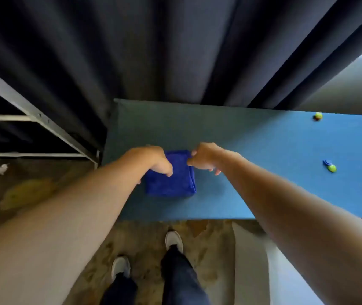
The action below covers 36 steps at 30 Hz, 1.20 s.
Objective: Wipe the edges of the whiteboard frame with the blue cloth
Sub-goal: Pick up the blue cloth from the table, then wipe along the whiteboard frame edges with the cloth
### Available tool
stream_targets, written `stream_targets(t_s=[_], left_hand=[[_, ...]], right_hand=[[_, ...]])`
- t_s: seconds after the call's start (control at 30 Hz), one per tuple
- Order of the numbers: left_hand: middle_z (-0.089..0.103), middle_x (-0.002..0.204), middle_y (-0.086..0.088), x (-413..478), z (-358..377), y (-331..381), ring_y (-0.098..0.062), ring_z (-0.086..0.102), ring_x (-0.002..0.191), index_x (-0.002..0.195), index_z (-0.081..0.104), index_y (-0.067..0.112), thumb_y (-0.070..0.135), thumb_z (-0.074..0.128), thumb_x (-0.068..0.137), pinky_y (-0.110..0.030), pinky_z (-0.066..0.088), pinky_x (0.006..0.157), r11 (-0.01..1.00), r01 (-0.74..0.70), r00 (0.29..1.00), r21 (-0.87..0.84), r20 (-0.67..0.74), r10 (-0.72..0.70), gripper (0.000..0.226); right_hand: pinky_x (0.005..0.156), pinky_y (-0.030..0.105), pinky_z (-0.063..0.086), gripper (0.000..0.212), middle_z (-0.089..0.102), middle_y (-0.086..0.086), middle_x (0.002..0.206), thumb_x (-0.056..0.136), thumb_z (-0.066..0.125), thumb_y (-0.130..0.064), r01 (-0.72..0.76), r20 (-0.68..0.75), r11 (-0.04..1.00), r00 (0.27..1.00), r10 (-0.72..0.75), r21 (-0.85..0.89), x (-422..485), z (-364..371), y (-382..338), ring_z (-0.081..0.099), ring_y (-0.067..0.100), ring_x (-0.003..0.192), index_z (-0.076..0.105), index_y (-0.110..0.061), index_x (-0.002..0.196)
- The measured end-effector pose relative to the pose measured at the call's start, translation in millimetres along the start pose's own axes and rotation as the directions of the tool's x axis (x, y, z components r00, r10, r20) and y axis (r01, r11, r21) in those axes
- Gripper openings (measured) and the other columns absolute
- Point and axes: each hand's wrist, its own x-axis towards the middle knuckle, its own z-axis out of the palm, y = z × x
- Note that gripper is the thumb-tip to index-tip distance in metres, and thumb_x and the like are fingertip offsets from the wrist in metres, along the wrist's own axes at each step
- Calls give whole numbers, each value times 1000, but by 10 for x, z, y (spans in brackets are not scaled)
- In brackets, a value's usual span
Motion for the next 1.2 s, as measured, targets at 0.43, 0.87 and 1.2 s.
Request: stream_targets(t_s=[0.43, 0.87, 1.2], left_hand=[[67, 108, -18, 465, 894, -306, -33, 66, 89, 97, 61, 1, 18, 75, 74, -38, 57, 78, 344, 37, 927, -938, -96, -362, 32], [69, 90, 10, -1565, -397, -1995, -1, 64, 79, 94, 60, 37, 31, 48, 98, -11, 47, 66, 349, -743, 484, -572, -818, -310, 15], [66, 94, 6, -3493, -1056, -4104, -16, 63, 87, 105, 59, 22, 30, 41, 100, -26, 47, 66, 473, -814, 157, -339, -910, -383, 20]], right_hand=[[79, 41, 55, 21, 71, 12, 104, 84, 71, -21, -117, -26, 550, 969, 245, 827, 439, 867, -149, 66, 31, 92, 66, -11, 102], [90, 47, 58, 26, 73, 5, 113, 102, 48, -8, 507, -454, 234, 856, -248, 830, -1137, 184, -2320, 71, 25, 100, 63, -18, 121], [97, 44, 54, 31, 63, 1, 127, 104, 44, -18, 839, -712, 158, 529, -461, 520, -2840, 120, -4675, 63, 18, 109, 50, -23, 134]])
